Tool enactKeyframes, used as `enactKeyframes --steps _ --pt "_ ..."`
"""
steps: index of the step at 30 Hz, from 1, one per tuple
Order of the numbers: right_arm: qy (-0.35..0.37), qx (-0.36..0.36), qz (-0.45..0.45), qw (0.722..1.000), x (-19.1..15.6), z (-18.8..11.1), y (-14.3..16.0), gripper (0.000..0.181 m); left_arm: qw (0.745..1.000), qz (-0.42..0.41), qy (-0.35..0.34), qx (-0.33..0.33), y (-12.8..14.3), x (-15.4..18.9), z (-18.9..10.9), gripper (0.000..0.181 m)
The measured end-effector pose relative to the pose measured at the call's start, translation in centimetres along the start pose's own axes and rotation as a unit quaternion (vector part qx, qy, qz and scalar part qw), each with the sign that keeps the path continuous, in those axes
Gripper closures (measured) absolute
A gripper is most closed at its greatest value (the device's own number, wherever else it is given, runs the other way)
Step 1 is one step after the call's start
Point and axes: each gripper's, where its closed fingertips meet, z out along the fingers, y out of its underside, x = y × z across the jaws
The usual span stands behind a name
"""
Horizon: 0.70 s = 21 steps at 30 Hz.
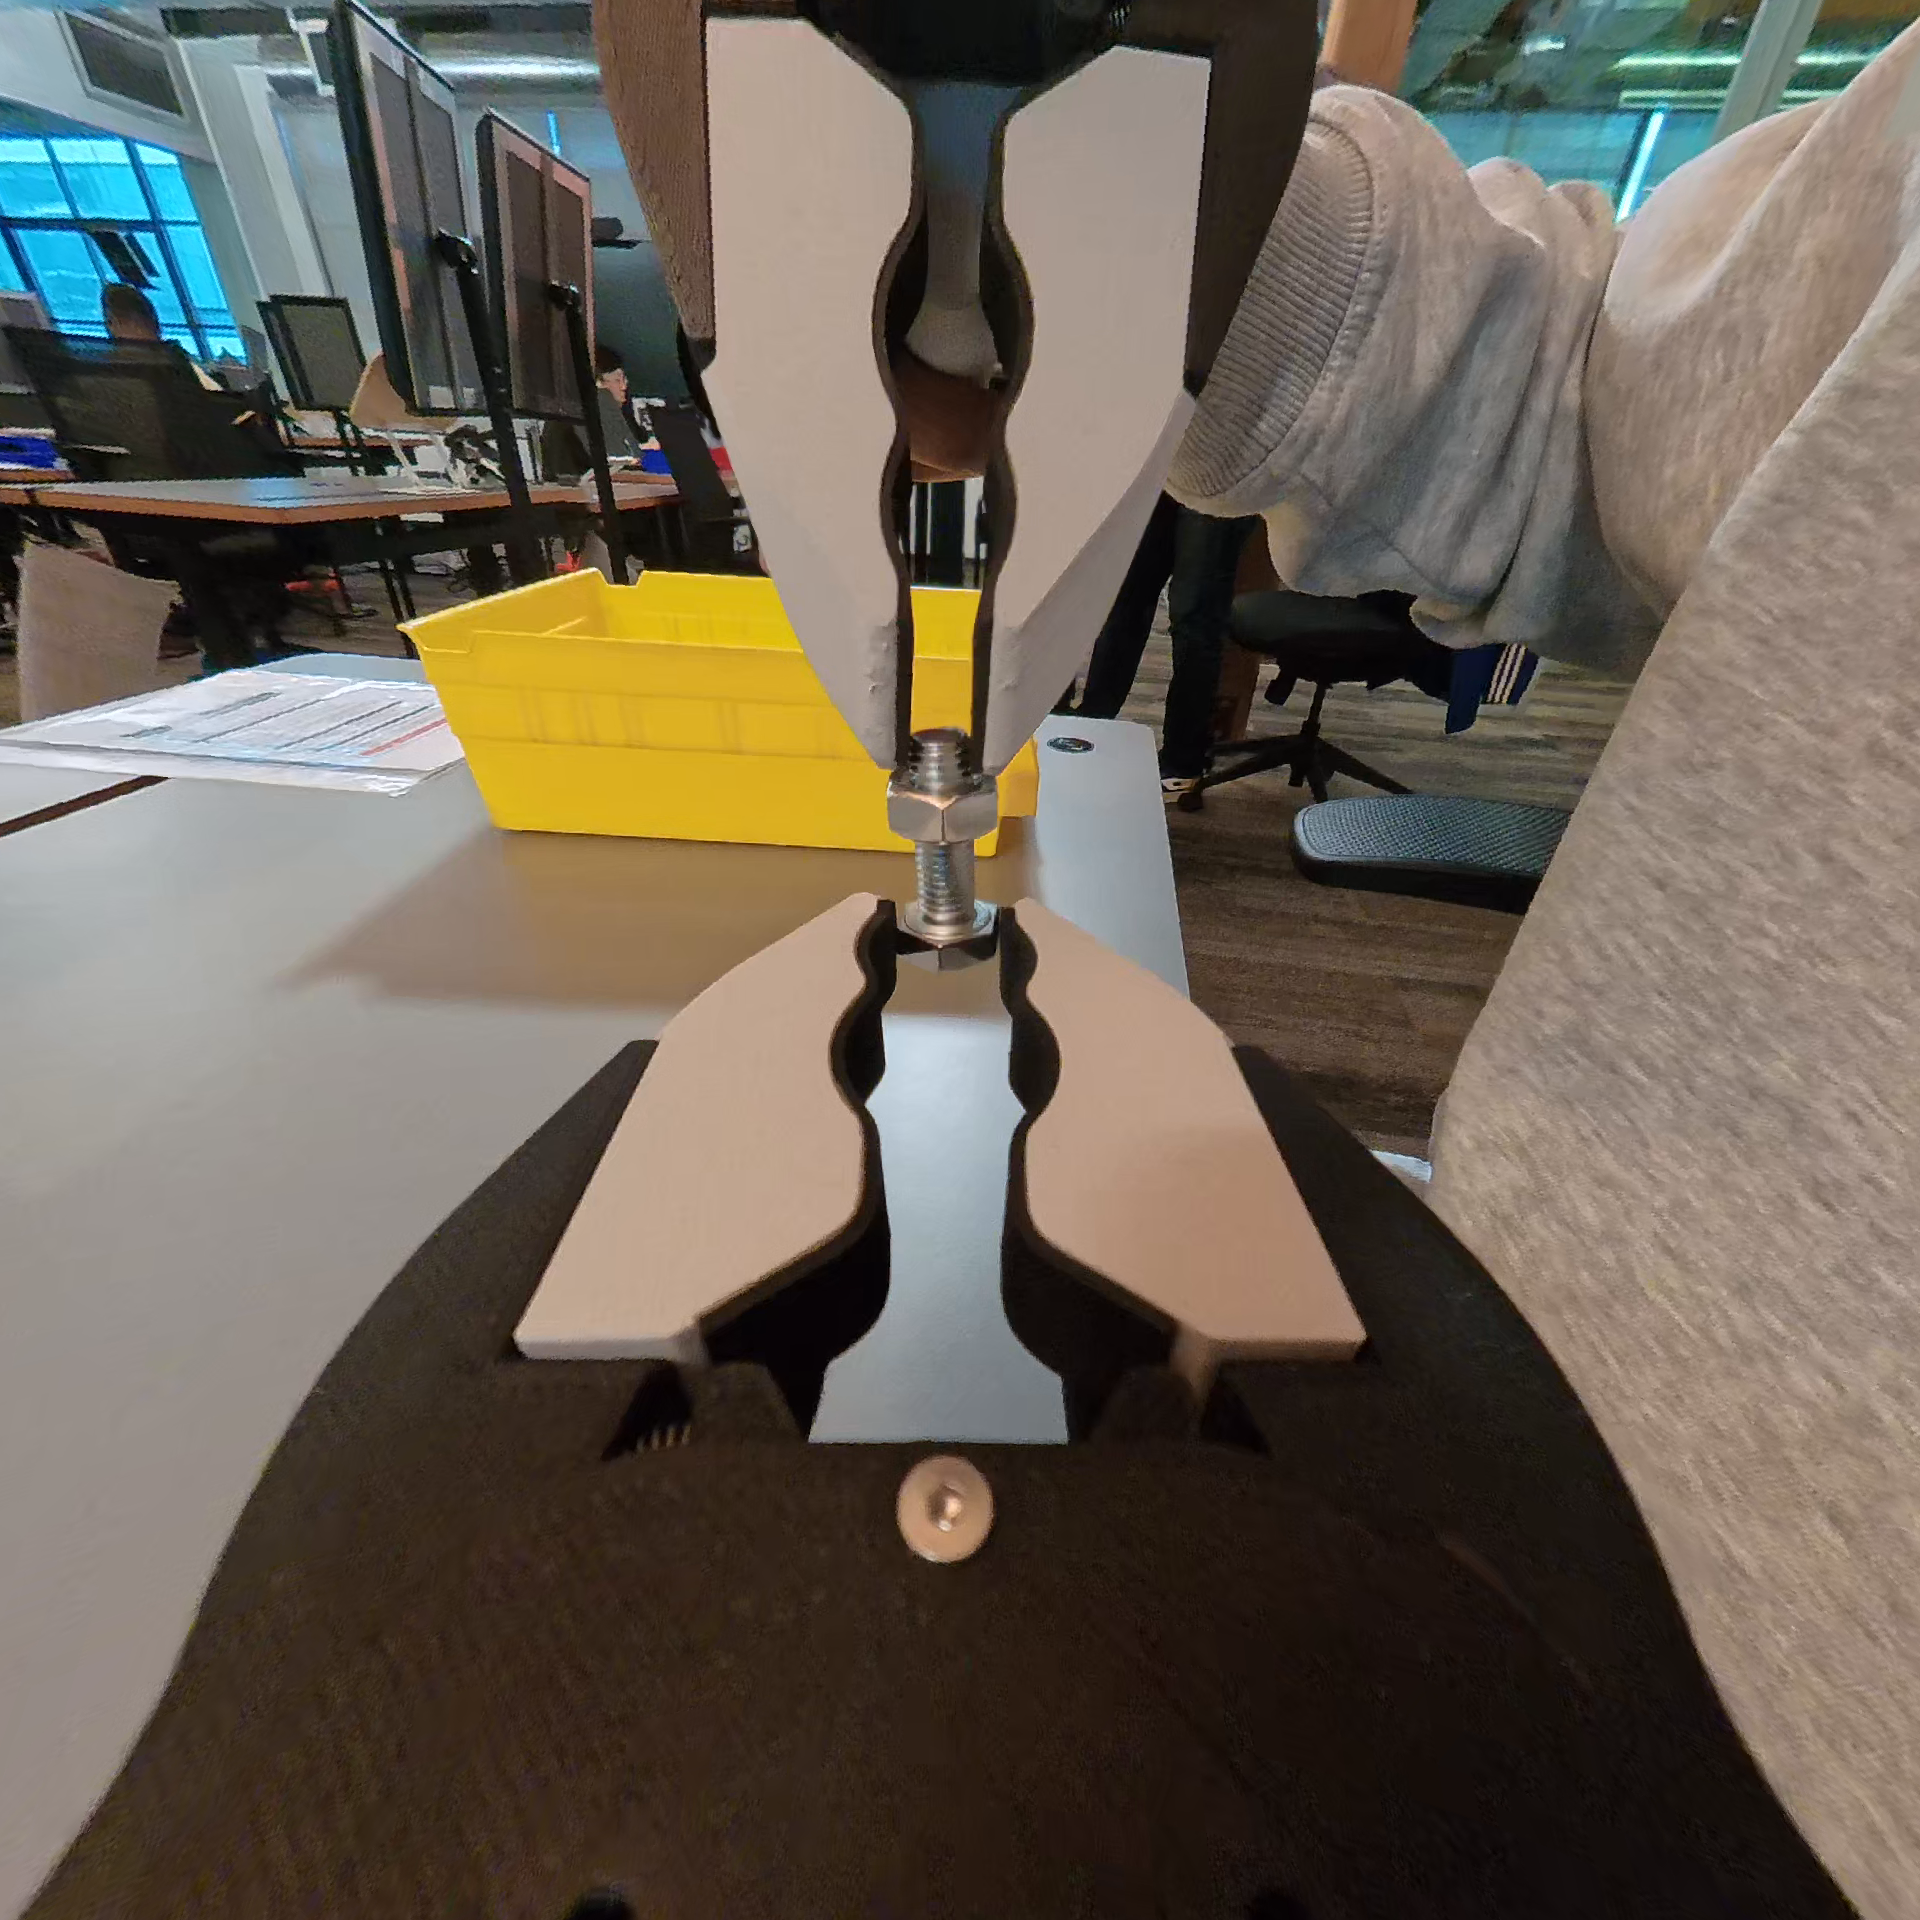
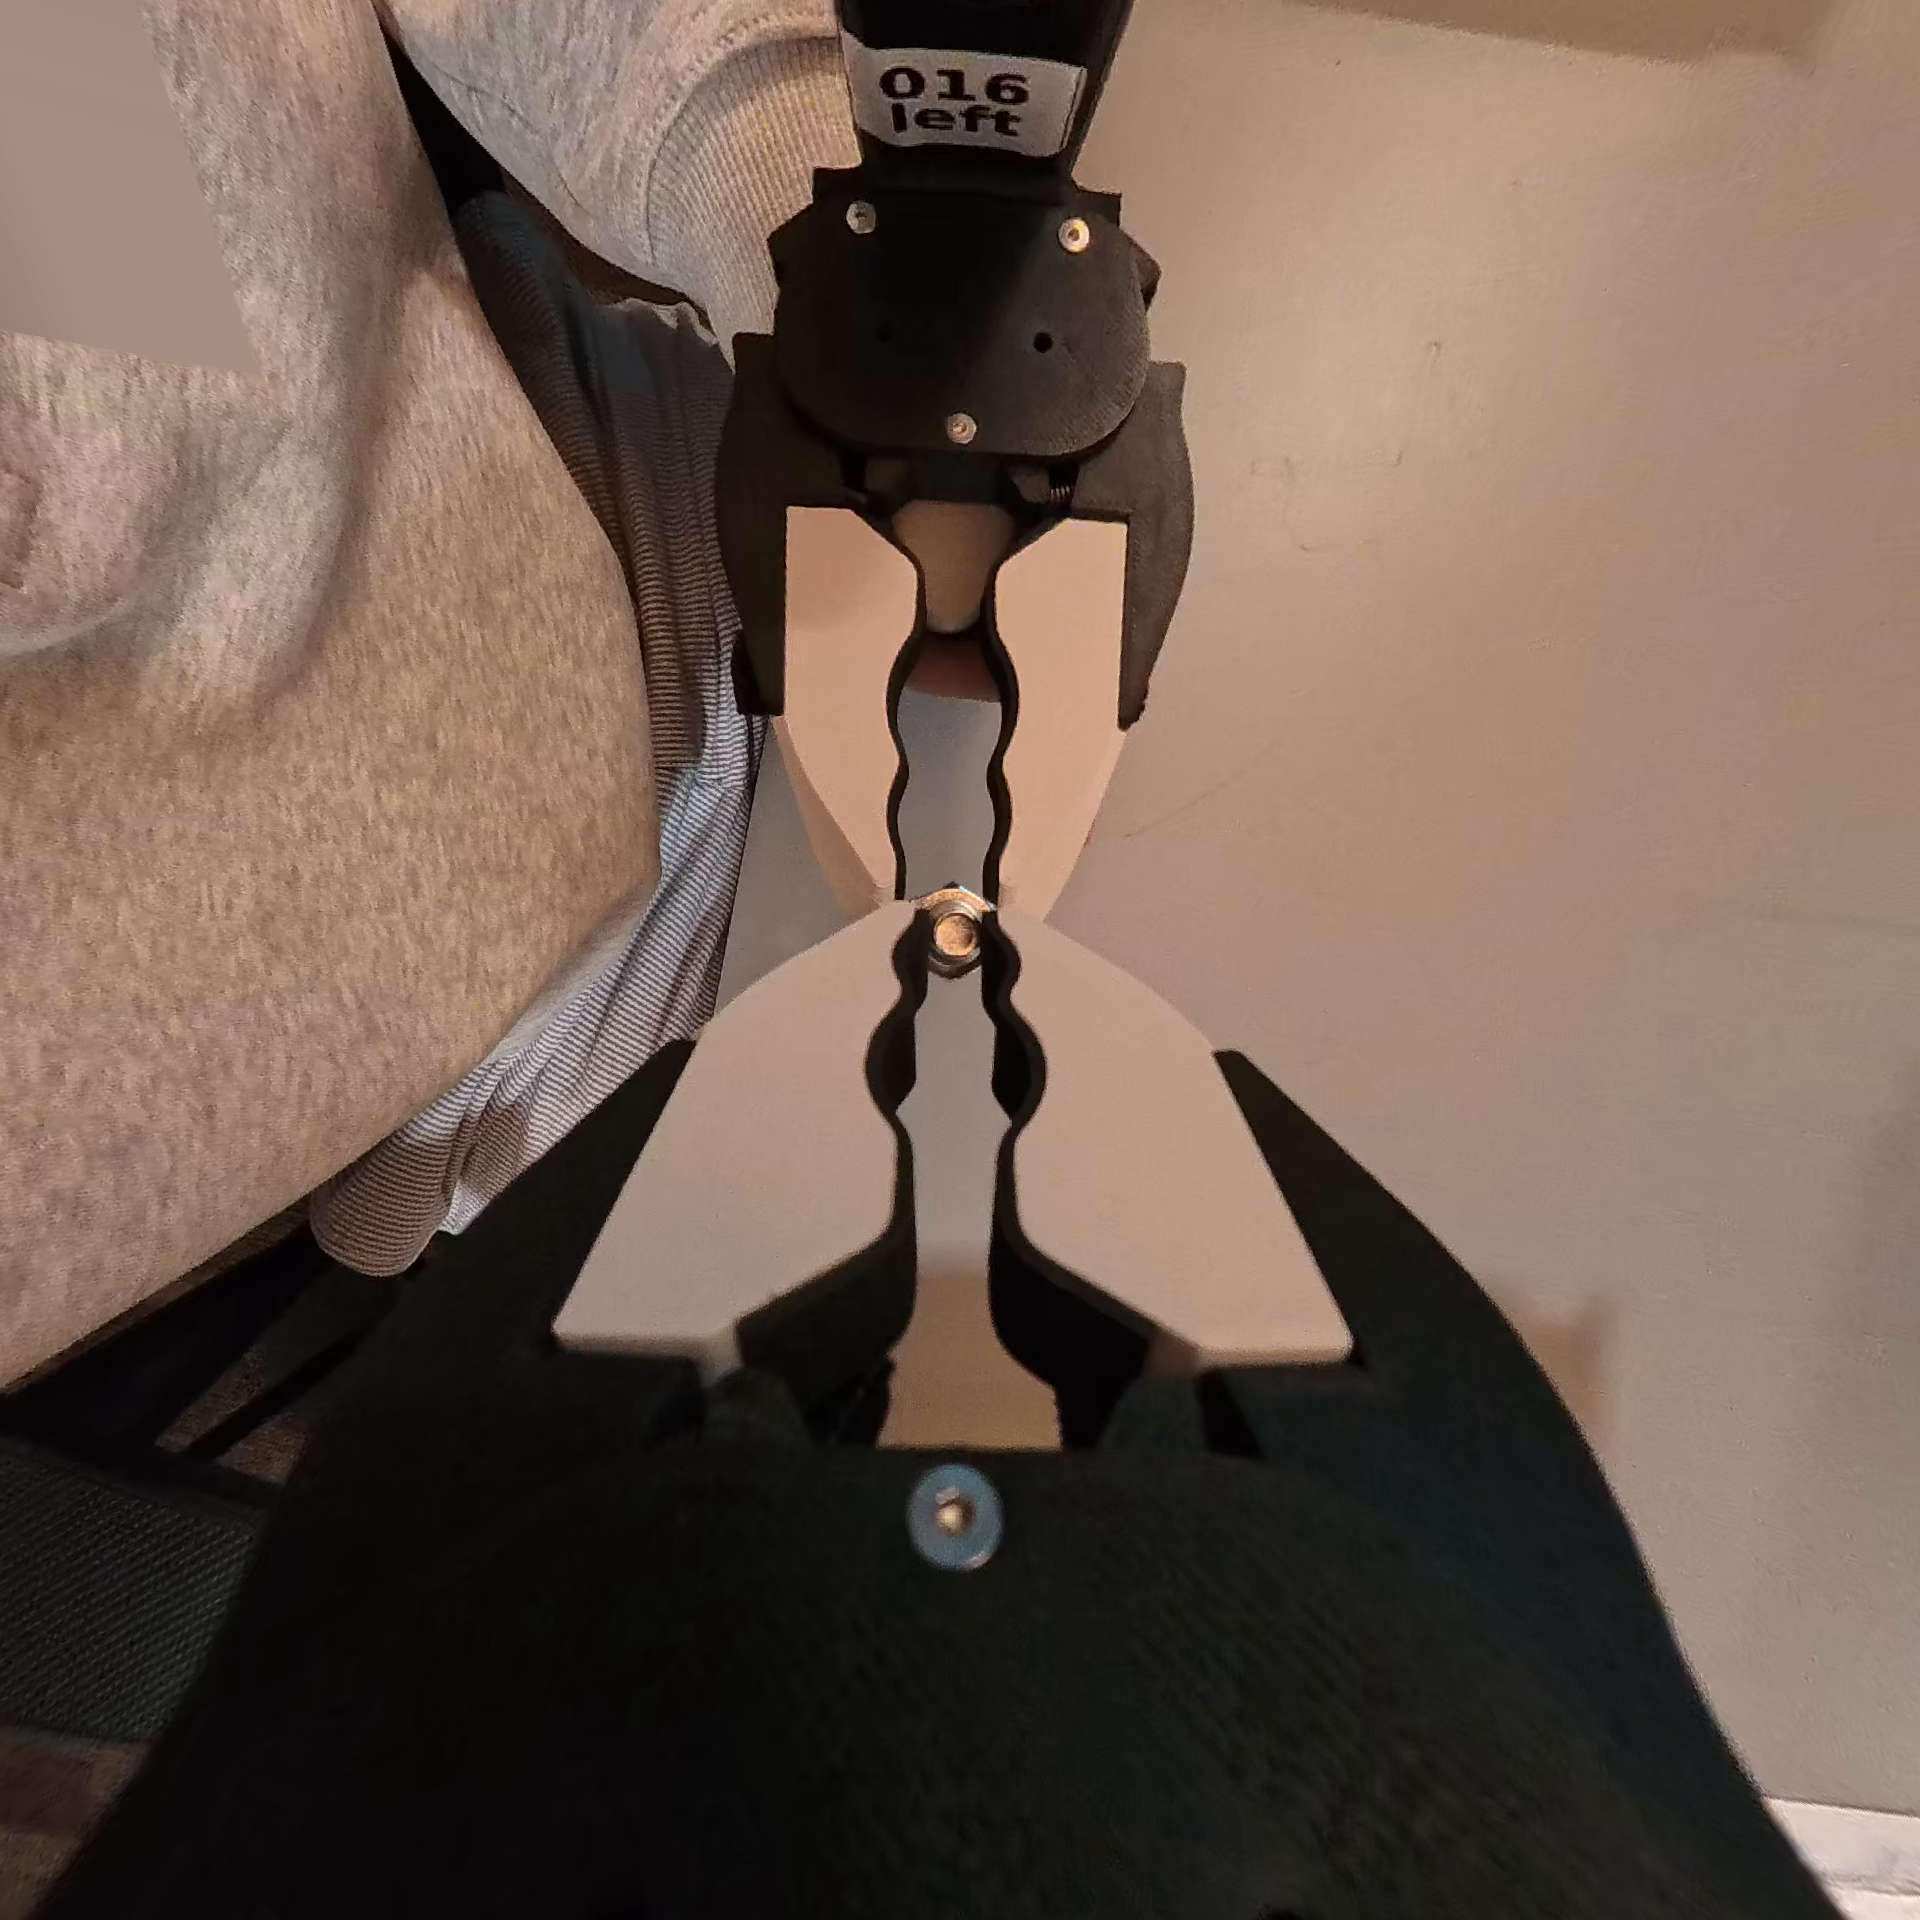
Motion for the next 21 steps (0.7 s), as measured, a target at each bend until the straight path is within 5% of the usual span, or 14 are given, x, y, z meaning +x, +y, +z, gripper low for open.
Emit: enactKeyframes --steps 10,14,21 --pt "0.014 0.016 -0.018 1.0 -0.1 -0.5 -1.2 0.171 1.0 0.008 -0.006 0.015 -0.7 0.0 -0.2 0.162" --pt "0.045 0.058 -0.021 0.997 0.3 -1.2 -1.8 0.156 1.0 -0.009 -0.013 0.024 -1.1 -0.5 -0.5 0.163" --pt "0.098 0.225 0.041 0.969 1.5 -2.1 -2.9 0.145 0.999 0.003 -0.029 0.014 -0.9 -1.1 -0.6 0.162"
